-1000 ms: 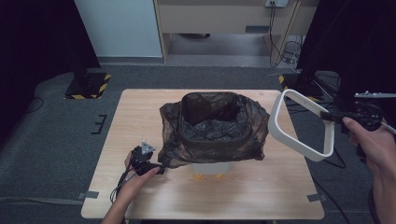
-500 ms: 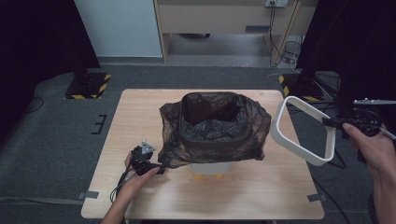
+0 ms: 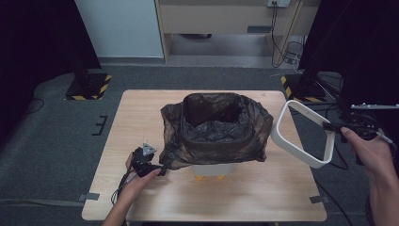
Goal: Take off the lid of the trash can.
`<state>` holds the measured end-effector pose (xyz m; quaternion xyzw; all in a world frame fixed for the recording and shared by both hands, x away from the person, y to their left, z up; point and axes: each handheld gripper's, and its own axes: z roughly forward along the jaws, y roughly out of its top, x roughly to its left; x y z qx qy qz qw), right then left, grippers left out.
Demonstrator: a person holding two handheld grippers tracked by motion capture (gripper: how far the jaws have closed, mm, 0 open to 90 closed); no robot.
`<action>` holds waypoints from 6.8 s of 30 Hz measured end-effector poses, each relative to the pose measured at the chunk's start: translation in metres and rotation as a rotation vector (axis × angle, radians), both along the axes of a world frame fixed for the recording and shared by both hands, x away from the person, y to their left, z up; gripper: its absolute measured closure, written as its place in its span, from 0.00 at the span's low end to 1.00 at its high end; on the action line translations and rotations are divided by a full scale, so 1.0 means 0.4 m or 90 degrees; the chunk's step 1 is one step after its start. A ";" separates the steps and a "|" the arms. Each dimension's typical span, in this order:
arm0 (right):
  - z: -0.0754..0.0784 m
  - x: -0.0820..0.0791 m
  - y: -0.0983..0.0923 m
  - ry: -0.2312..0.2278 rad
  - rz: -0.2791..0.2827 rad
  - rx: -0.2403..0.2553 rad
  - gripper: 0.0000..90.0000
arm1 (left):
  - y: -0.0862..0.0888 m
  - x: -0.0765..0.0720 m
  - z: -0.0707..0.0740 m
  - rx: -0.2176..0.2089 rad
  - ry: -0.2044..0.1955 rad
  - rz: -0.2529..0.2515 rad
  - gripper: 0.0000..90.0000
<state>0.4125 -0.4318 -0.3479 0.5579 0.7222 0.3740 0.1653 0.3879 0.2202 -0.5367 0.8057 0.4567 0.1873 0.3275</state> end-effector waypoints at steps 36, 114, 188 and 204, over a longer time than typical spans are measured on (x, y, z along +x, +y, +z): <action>-0.168 0.075 0.066 0.022 -0.035 -0.104 0.90 | 0.000 0.000 0.000 0.000 0.000 0.000 0.00; -0.309 0.068 0.196 0.006 0.040 -0.089 0.24 | -0.010 -0.058 0.086 -0.049 -0.046 -0.033 0.04; 0.033 -0.013 0.445 -0.228 0.280 -0.103 0.20 | -0.107 -0.183 0.460 -0.175 -0.258 -0.226 0.79; 0.060 0.038 0.484 -0.253 0.305 -0.114 0.23 | -0.106 -0.167 0.480 -0.180 -0.265 -0.225 0.80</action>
